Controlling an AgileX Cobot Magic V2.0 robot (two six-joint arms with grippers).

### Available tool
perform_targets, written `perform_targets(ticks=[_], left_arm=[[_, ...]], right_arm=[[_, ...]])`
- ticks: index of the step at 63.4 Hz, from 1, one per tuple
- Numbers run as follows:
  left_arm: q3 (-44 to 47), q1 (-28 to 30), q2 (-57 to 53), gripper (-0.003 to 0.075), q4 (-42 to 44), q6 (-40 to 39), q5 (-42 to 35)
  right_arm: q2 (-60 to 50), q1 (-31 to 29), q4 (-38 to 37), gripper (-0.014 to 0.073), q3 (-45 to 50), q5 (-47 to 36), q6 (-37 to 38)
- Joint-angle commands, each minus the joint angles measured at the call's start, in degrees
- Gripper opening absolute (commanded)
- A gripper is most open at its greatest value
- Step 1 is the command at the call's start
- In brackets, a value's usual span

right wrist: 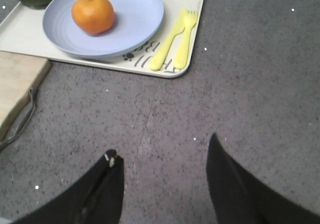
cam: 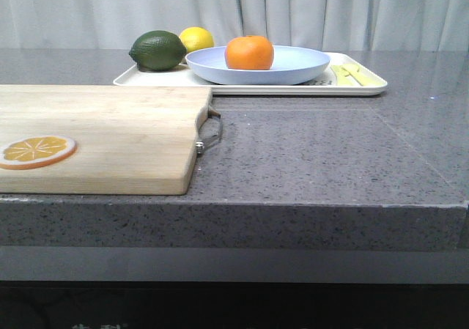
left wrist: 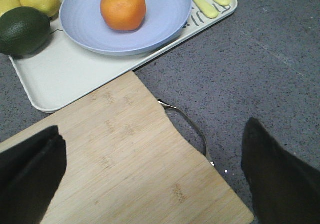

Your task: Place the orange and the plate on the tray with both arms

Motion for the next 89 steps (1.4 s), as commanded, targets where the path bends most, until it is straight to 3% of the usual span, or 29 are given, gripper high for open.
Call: perform_targets(ticks=[1, 20, 26, 33, 51, 58, 89], left_arm=[[-1.6, 0.18, -1.29, 0.0684, 0.0, -0.46, -3.83], [-1.6, 0.18, -1.29, 0.068, 0.0, -0.46, -3.83], [-1.6, 0.18, -1.29, 0.0635, 0.0, -0.46, -3.83], [-1.6, 0.18, -1.29, 0.0519, 0.0, -0.46, -3.83], [-1.6, 0.18, -1.29, 0.0105, 0.0, -0.46, -3.83], [-1.6, 0.18, -1.29, -0.002, 0.0, -0.46, -3.83], [-1.48, 0.18, -1.39, -0.0018, 0.0, -0.46, -4.07]], right_arm=[[-4.82, -0.32, -0.29, 0.0403, 2.66, -4.17, -1.06], [-14.48, -0.32, -0.29, 0.0403, 7.93, -1.18, -2.1], [-15.36, -0.32, -0.36, 0.0389, 7.93, 0.05, -2.39], [-15.43, -0.32, -0.36, 0.0284, 7.93, 0.27, -3.01], [-15.43, -0.32, -0.36, -0.0075, 7.93, 0.67, -3.01], [-15.43, -0.32, -0.36, -0.0068, 7.93, 0.54, -3.01], [-15.33, -0.32, -0.48, -0.0068, 7.93, 2.44, -2.95]])
